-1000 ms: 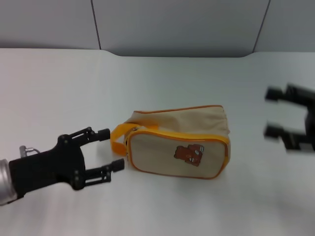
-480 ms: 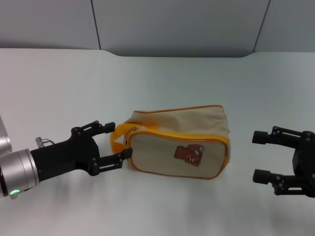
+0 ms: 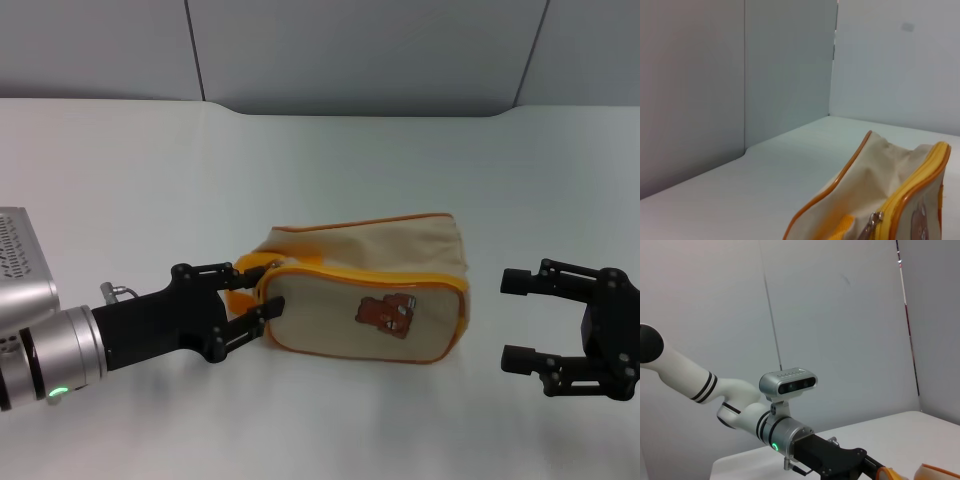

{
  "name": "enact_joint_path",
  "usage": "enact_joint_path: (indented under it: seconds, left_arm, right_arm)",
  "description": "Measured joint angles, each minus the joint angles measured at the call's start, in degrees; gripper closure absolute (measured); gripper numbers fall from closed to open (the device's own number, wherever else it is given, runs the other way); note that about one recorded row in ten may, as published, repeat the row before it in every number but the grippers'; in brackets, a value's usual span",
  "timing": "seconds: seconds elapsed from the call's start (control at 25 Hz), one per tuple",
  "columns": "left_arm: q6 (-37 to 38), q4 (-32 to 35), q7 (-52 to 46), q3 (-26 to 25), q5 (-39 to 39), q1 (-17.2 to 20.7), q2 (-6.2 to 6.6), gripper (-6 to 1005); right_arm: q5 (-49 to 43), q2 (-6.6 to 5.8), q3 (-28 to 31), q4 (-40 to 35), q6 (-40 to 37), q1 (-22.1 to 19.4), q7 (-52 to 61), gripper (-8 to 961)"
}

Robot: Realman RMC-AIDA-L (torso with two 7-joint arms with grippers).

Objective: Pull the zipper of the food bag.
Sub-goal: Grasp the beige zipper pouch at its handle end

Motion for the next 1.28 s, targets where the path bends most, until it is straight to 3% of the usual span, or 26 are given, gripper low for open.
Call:
enact_joint_path:
  seconds: [0.24,0.72,1.0,1.04,1.08,1.12,1.28]
  left_arm:
    - [0.1,-0.3,0.7,0.0,0.0,-0.5,-0.06,688]
    - [3.4,-0.4,4.0,-0.4,-0.3,-0.5,-0.03,838]
    - [8.7,0.4,6.2,-0.7,-0.5,-0.5,0.45,886]
    - [9.2,0.7,6.3,-0.7,-0.5,-0.6,0.53,886]
    - [9.9,1.5,6.3,-0.7,-0.5,-0.7,0.64,886]
    - [9.9,1.5,6.3,-0.7,-0.5,-0.7,0.64,885]
    - [12.9,3.4,6.4,-0.6,-0.4,-0.7,1.3,885]
  right_arm:
    - [0.0,0.02,0.0,0.0,0.3,0.1,0.0,136]
    - [0.4,0.37,0.5,0.0,0.6,1.1,0.0,136]
    - [1.2,2.45,3.0,-2.2,2.9,4.2,-0.4,137]
    - [1.3,2.9,3.0,-2.9,3.8,4.7,-0.7,137]
    - [1.3,4.47,2.8,-4.3,6.4,5.5,-2.2,137]
    - [1.3,4.47,2.8,-4.3,6.4,5.5,-2.2,137]
    - [1.3,6.35,2.3,-3.6,10.9,7.4,-10.9,137]
